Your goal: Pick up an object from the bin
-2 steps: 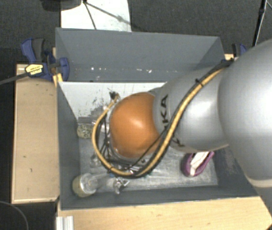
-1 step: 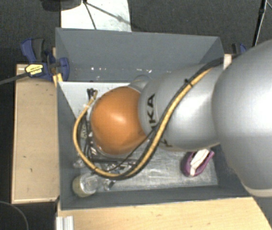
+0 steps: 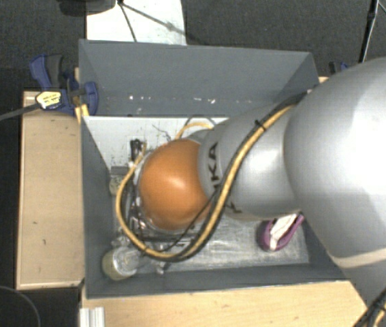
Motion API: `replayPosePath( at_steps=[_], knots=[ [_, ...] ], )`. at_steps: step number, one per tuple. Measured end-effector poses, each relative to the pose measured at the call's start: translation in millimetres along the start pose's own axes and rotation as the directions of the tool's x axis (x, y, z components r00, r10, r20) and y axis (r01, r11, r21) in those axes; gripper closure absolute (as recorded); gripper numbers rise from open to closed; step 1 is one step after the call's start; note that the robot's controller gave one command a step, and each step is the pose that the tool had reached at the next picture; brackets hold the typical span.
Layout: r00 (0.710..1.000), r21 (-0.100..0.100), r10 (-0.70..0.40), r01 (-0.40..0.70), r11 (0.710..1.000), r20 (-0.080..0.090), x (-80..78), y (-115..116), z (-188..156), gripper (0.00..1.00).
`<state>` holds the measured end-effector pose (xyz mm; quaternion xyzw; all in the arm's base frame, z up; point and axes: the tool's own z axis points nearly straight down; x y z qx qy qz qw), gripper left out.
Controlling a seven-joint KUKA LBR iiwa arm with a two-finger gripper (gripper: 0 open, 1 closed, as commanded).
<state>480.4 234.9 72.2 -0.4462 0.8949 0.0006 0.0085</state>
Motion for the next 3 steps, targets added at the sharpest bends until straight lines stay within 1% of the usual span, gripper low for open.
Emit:
replayPosePath(
  at_steps=[1,2,3],
  knots=[
    [0.948,-0.001,0.317,-0.317,0.948,-0.016,-22.5,-15.7,2.1,0.0],
    [0.948,0.002,0.318,-0.318,0.948,-0.014,-22.3,-17.4,0.5,1.0],
    [0.946,0.0,0.324,-0.324,0.946,-0.014,-22.4,-18.8,-7.3,1.0]
  ],
)
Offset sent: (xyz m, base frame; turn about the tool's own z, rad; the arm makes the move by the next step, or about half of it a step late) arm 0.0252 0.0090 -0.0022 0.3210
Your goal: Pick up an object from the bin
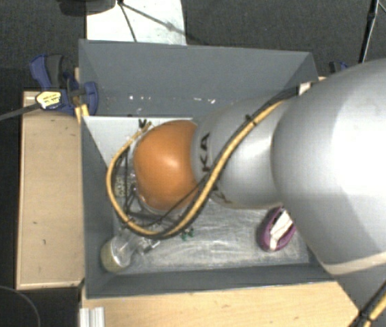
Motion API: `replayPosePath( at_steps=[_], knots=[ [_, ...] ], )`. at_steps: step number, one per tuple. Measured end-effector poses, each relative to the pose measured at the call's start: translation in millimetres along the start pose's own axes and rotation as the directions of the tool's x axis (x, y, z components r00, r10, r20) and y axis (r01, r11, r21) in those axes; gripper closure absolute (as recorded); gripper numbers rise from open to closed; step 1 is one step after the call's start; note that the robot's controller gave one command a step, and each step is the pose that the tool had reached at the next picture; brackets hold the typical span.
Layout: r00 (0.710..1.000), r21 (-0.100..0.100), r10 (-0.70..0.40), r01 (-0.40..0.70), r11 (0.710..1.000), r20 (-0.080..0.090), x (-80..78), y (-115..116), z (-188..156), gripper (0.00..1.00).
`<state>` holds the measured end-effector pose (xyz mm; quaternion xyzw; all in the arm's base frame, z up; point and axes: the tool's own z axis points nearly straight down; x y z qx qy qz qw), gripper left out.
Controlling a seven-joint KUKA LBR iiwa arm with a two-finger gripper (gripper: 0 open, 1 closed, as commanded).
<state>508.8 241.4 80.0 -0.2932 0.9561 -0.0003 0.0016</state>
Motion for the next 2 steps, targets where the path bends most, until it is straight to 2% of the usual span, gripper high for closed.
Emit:
replayPosePath(
  at_steps=[2],
  knots=[
    [1.0,-0.001,0.017,-0.017,1.0,0.004,-3.0,-0.6,-76.7,1.0]
  ],
)
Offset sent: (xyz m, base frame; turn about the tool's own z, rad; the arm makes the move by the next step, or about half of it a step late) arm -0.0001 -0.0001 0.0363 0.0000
